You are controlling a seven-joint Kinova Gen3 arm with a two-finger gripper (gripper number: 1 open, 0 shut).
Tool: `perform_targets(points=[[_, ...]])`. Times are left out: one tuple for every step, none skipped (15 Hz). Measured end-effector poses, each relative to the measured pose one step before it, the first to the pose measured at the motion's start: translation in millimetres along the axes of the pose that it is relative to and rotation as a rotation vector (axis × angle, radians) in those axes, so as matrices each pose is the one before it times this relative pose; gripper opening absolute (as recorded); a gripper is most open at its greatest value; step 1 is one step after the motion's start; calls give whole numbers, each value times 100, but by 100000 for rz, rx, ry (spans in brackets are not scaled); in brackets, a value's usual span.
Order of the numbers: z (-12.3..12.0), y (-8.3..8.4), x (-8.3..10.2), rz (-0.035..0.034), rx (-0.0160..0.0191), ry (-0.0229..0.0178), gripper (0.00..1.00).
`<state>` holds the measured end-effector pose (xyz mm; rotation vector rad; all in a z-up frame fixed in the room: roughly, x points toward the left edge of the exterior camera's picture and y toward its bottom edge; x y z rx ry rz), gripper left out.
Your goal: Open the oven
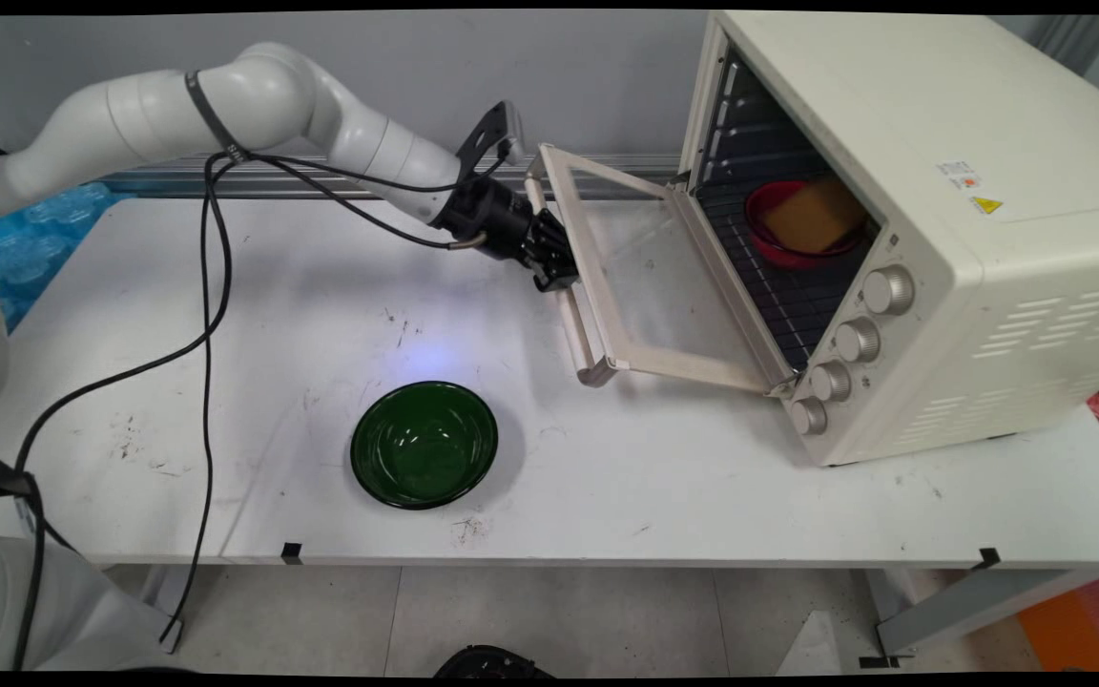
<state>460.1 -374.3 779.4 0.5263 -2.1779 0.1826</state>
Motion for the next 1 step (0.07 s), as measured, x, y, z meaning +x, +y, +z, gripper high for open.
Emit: perform_targets(points=[[-167,68,-221,41,61,115,0]])
